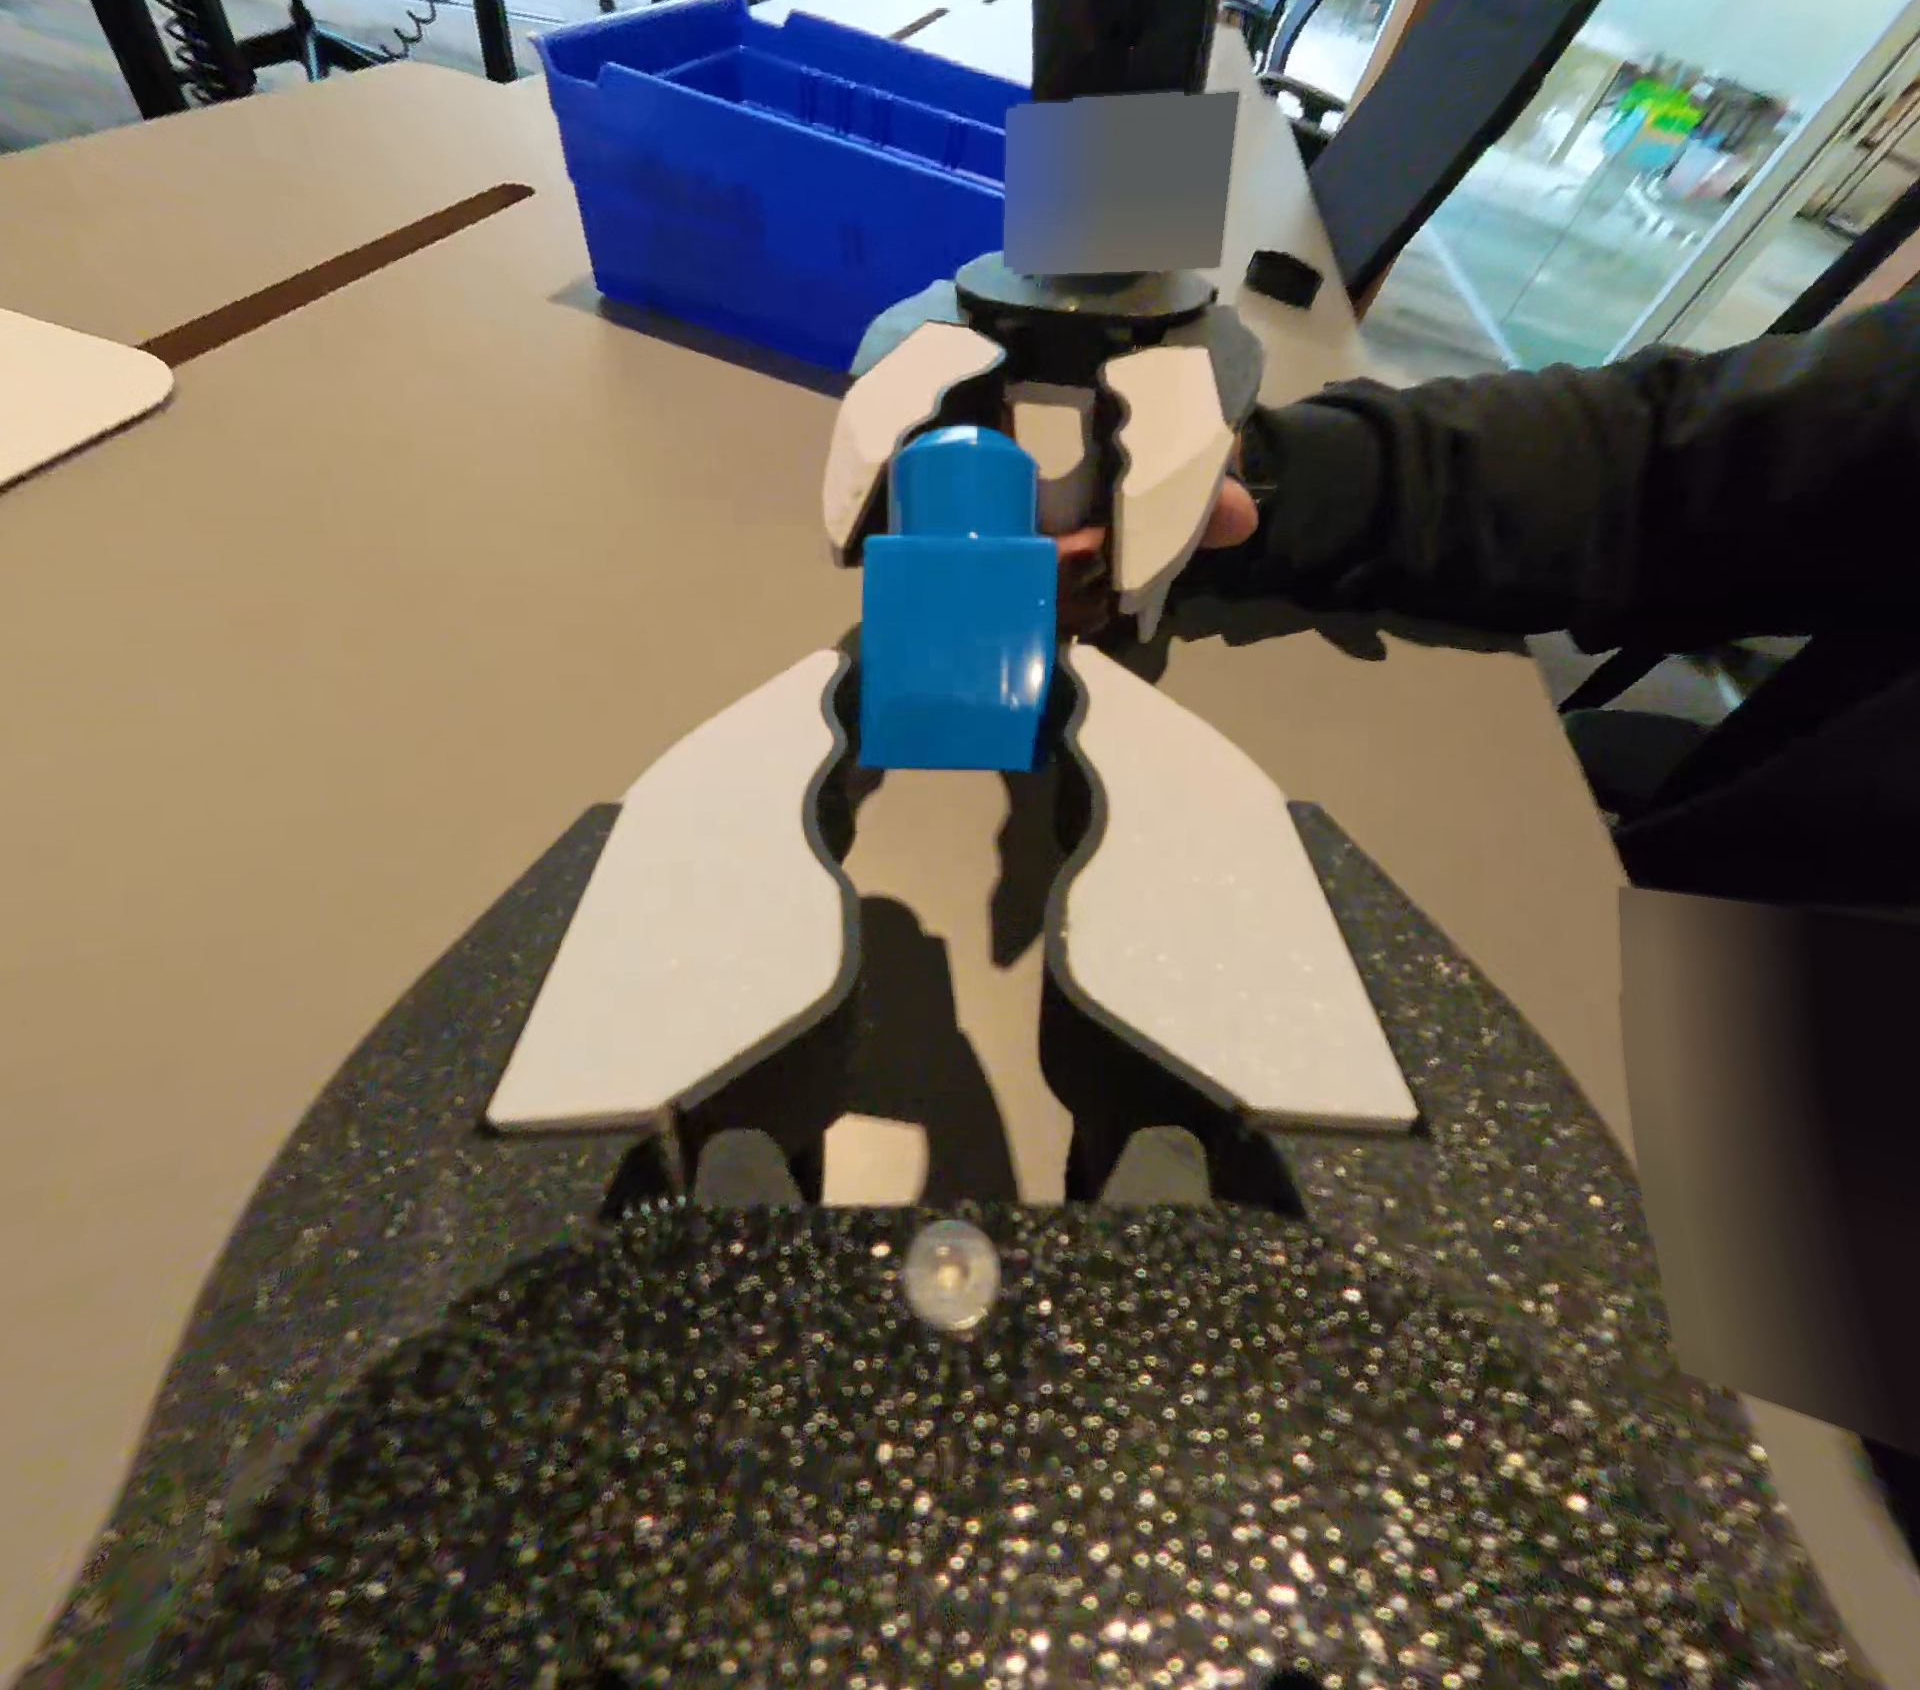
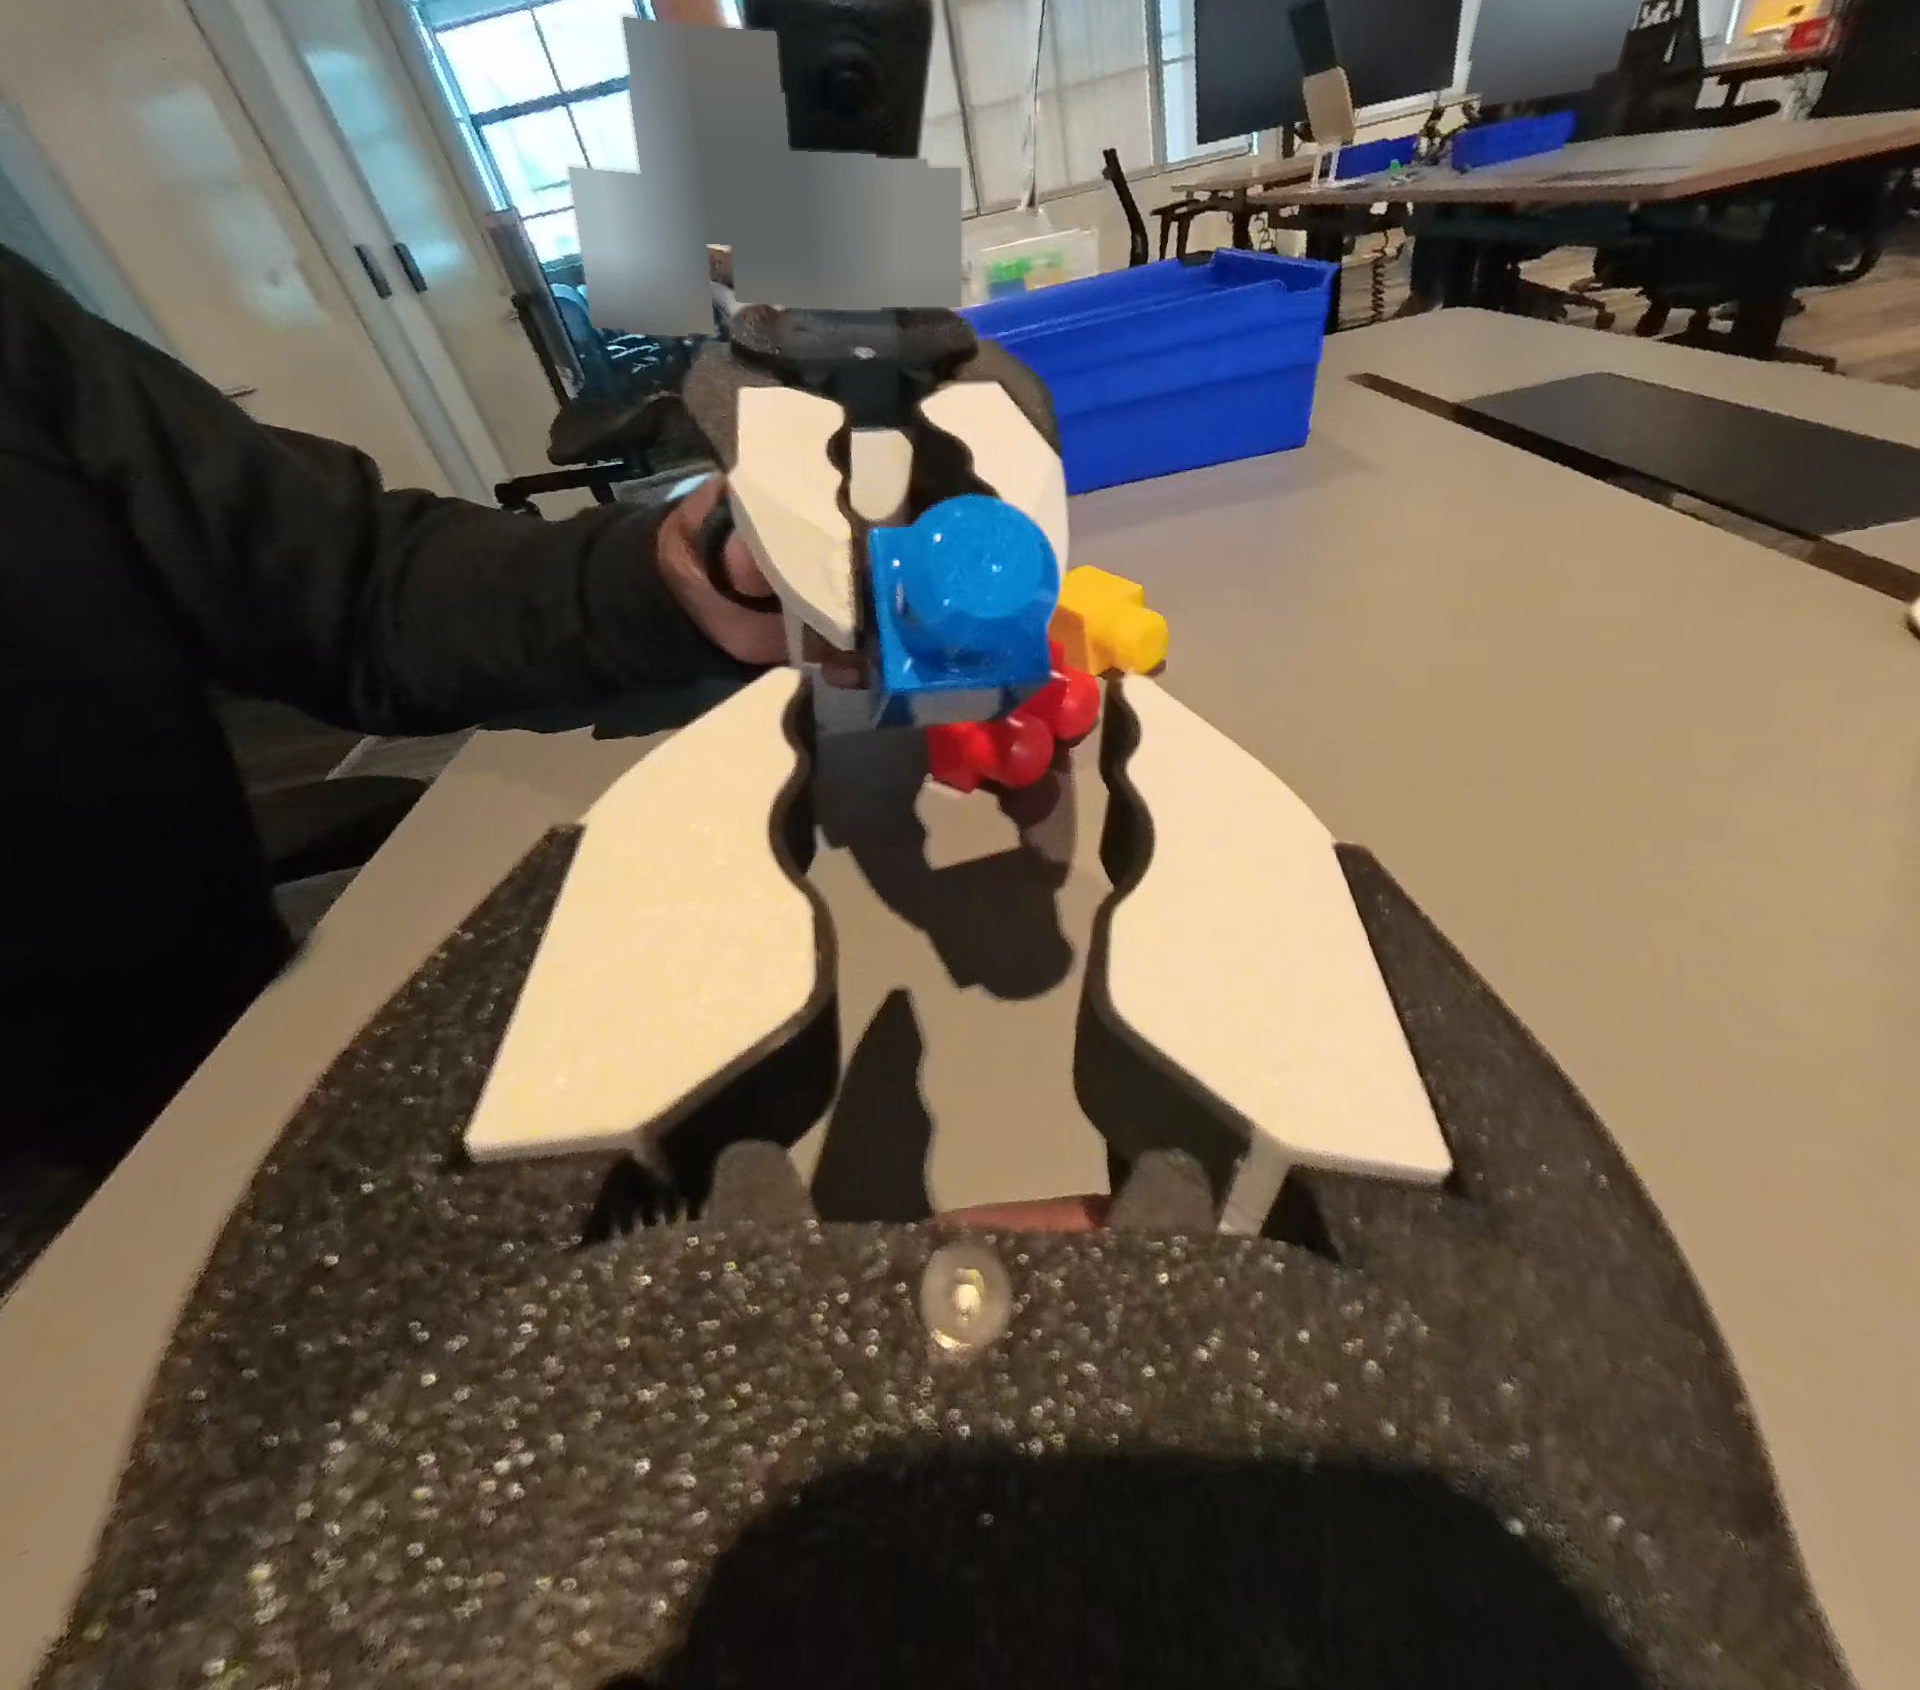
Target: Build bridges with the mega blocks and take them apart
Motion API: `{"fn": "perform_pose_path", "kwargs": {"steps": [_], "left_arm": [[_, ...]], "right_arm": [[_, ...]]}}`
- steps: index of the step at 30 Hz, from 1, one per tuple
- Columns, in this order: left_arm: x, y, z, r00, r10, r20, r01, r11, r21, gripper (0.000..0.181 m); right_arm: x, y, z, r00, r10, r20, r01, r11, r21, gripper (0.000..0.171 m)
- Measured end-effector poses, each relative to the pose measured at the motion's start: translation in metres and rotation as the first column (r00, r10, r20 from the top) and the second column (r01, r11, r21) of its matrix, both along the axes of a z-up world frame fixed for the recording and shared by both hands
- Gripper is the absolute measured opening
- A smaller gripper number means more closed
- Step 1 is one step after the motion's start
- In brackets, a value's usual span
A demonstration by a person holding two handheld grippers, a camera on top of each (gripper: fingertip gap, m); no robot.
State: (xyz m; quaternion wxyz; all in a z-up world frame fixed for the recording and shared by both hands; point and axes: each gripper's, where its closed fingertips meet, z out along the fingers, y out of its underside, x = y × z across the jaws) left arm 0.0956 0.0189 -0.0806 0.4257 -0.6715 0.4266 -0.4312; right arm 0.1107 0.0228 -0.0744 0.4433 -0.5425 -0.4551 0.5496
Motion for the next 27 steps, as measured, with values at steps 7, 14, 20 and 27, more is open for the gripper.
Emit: {"fn": "perform_pose_path", "kwargs": {"steps": [7, 14, 20, 27], "left_arm": [[0.005, -0.003, -0.006, 1.000, -0.026, 0.004, 0.026, 0.999, -0.025, 0.034], [0.005, -0.003, -0.015, 0.998, -0.059, -0.025, 0.057, 0.997, -0.059, 0.035], [-0.024, 0.017, -0.012, 0.982, 0.057, -0.179, -0.044, 0.996, 0.073, 0.043], [-0.102, 0.043, -0.023, 0.887, 0.190, -0.421, -0.132, 0.978, 0.163, 0.042]], "right_arm": [[-0.006, -0.001, -0.006, 0.999, -0.022, 0.042, 0.021, 0.999, 0.025, 0.041], [-0.005, -0.002, -0.009, 0.996, -0.026, 0.090, 0.022, 0.999, 0.044, 0.033], [0.003, 0.009, -0.008, 0.980, -0.114, 0.165, 0.094, 0.988, 0.125, 0.033], [0.003, 0.014, -0.051, 0.888, -0.165, 0.429, 0.075, 0.973, 0.219, 0.033]]}}
